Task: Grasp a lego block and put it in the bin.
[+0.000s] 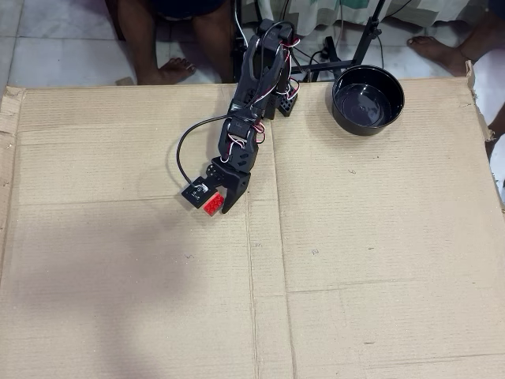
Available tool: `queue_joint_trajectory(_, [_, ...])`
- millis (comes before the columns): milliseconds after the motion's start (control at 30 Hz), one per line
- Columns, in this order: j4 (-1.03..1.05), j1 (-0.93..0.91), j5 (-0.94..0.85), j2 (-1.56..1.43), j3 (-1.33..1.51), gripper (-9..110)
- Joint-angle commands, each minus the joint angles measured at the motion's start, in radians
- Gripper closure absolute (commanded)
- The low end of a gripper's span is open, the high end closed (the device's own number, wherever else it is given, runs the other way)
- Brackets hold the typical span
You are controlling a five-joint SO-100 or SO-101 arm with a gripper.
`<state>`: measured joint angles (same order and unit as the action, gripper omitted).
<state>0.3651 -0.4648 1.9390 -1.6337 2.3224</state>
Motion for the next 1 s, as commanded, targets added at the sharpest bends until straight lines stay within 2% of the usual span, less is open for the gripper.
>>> queue_joint_trajectory(0, [-0.02, 0.011, 0.003, 0.003, -0.04, 72])
queue_joint_trajectory(300, [-0.021, 0.011, 0.002, 0.057, -0.04, 72])
queue_joint_trajectory(667, [-0.021, 0.011, 0.009, 0.064, -0.04, 99])
queue_joint_trajectory(967, [-0.017, 0.029, 0.009, 0.049, -0.055, 101])
